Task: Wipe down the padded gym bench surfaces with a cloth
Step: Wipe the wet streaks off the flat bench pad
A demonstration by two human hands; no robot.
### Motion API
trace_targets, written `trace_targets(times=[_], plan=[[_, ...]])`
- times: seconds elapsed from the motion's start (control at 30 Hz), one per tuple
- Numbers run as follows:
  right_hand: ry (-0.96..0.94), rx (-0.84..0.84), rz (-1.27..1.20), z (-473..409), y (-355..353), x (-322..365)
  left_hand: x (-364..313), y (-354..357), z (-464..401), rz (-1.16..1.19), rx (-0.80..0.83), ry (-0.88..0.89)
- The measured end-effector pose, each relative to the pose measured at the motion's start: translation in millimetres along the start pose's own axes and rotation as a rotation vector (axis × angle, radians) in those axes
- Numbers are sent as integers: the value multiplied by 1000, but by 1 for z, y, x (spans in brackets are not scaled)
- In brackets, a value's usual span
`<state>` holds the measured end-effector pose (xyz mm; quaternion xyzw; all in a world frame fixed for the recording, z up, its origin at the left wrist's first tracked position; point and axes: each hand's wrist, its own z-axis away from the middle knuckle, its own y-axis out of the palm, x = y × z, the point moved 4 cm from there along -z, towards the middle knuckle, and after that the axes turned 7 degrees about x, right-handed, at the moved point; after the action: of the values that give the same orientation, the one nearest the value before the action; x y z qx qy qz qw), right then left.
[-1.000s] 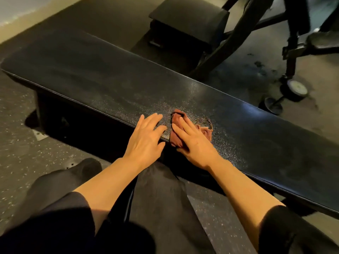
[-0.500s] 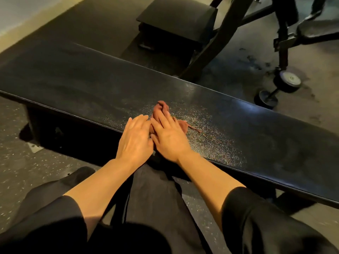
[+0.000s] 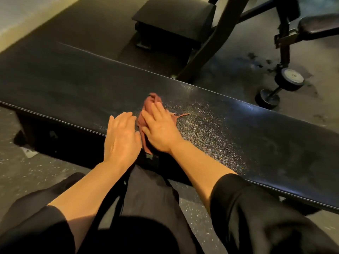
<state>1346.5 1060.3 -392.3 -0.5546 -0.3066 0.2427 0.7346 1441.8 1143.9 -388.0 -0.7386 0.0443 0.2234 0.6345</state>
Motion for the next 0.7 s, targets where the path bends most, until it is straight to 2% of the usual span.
trace_targets(times=[0.07, 0.23, 0.4, 0.6, 0.7], plan=[[-100, 13, -14, 6, 3, 7, 21, -11, 6, -21, -21, -81], [75, -68, -71, 2, 0, -2, 82, -31, 24, 24, -80, -220], [-131, -35, -45, -33, 11, 73, 116, -43, 24, 97, -125, -330], [-268, -6, 7, -86, 19, 150, 164, -51, 24, 150, -213, -497], [-314, 0, 50, -111, 23, 184, 189, -57, 20, 147, -231, -511]])
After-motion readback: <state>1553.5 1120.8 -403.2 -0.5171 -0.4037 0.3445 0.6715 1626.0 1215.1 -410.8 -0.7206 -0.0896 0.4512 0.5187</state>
